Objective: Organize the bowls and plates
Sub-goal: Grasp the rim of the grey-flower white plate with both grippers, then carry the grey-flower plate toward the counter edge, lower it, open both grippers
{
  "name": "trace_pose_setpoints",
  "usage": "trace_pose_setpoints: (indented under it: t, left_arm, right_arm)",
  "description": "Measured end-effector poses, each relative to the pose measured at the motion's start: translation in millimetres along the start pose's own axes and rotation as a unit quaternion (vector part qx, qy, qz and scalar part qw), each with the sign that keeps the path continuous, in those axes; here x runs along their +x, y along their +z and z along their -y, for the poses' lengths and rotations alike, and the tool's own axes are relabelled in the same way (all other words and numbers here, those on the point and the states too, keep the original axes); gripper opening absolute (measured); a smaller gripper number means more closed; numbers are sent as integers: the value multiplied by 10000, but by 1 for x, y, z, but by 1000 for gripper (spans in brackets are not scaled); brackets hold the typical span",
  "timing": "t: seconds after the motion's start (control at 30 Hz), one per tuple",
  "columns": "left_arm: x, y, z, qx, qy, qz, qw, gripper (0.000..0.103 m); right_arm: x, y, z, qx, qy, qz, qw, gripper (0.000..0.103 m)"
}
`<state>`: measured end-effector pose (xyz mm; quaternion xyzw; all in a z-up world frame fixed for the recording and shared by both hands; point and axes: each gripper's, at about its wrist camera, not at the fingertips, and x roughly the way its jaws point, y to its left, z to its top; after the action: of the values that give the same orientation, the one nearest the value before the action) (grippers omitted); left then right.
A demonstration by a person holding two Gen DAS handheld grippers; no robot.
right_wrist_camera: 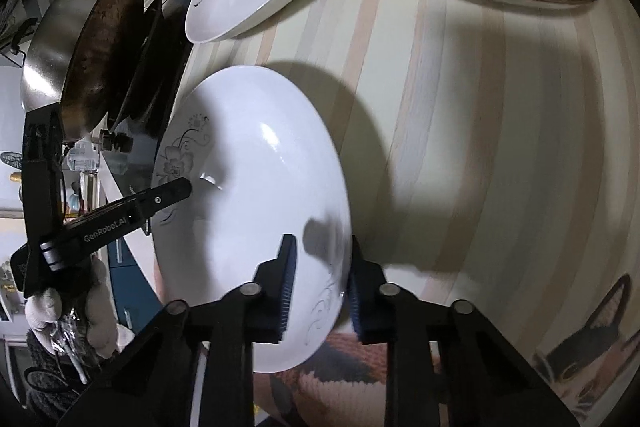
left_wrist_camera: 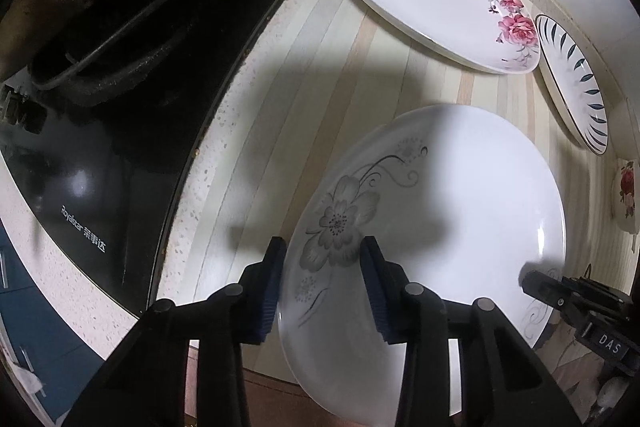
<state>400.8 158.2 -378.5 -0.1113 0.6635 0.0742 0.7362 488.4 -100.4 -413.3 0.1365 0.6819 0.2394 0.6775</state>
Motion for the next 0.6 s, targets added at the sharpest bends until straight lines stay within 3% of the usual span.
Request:
trace_pose_setpoints:
  t: [0.3,0.6]
  left_arm:
    - [-12,-10,8,177,-83,64,9998,34]
    - [-40,-25,49,641,-194,205,9975,34]
  right_arm:
    - [-10,-15,4,-251,-197,69,9995,17]
    - [-52,-41,23,-115,-270,395,9988,17]
